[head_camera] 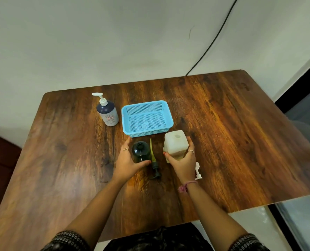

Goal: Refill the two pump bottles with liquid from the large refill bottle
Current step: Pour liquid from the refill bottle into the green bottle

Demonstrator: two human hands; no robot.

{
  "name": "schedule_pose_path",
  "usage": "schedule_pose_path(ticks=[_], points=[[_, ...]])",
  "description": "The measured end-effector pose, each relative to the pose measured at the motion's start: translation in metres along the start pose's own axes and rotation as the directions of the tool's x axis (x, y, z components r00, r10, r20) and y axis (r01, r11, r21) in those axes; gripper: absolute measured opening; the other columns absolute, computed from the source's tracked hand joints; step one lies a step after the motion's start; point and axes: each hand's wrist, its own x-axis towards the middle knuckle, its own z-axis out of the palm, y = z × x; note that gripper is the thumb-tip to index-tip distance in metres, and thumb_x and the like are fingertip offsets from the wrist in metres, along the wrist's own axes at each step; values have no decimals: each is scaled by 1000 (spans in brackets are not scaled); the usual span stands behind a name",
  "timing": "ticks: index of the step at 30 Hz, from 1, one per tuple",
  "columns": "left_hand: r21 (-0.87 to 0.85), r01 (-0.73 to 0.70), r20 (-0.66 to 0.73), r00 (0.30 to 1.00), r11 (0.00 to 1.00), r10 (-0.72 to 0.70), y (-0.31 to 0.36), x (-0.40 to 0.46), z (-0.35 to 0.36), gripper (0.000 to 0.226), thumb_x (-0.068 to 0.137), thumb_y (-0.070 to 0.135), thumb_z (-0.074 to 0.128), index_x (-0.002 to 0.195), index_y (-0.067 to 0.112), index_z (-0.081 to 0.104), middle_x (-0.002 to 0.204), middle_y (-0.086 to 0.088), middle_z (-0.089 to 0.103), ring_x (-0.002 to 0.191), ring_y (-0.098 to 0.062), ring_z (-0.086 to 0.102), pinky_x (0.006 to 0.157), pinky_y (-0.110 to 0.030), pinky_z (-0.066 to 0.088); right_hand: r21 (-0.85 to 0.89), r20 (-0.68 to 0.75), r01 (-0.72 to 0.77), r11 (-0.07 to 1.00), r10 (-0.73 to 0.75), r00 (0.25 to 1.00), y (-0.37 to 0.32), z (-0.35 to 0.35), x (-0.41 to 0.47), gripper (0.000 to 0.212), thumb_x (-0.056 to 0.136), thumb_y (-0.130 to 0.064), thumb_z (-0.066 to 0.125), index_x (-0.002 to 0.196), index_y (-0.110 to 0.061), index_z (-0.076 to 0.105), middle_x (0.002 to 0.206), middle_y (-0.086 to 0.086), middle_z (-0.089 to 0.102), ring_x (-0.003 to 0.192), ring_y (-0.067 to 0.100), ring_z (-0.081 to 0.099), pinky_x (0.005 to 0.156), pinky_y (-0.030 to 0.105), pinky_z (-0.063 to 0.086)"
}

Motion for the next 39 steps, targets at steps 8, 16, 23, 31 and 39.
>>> schedule_pose_path(ticks=[8, 16, 23, 31, 39], points=[[-57, 53, -40, 998, 997, -56, -6, 7, 15, 79, 70, 21, 85, 135, 15, 41, 124, 8, 52, 116, -8, 49, 86, -9, 37, -27, -104, -26, 999, 23, 994, 7, 15, 0, 84, 68, -29, 84, 139, -13, 40, 131, 4, 56, 123, 20, 51, 98, 40, 49], [-202, -95, -178, 982, 975, 59, 51, 25, -20, 70, 66, 19, 87, 123, 21, 48, 116, 13, 57, 104, 4, 55, 79, -4, 45, 13, -147, 71, 997, -68, 987, -32, 0, 22, 74, 64, -24, 87, 128, -12, 51, 112, -6, 57, 104, 7, 54, 72, 3, 47], [-257, -243, -244, 953, 935, 181, 148, 47, -41, 65, 67, 19, 86, 119, 28, 47, 112, 20, 55, 98, 12, 53, 73, -2, 45, -66, -134, 281, 957, -288, 948, -122, -50, 81, 73, 65, -35, 84, 127, -11, 52, 107, -6, 56, 90, 7, 58, 60, 6, 49], [-292, -353, -322, 911, 889, 256, 245, 66, -45, 67, 67, 19, 85, 121, 31, 48, 109, 19, 56, 95, 3, 57, 63, -4, 47, -81, -62, 354, 932, -359, 931, -201, -98, 144, 64, 58, -37, 86, 114, -20, 60, 94, -6, 66, 79, 6, 63, 63, 19, 53], [-293, -405, -385, 879, 866, 282, 311, 83, -54, 71, 65, 26, 86, 123, 30, 46, 115, 13, 53, 94, -2, 56, 62, -10, 48, -160, 18, 523, 837, -527, 850, -263, -133, 185, 66, 60, -42, 85, 115, -19, 58, 95, -6, 64, 81, 12, 63, 58, 14, 46]])
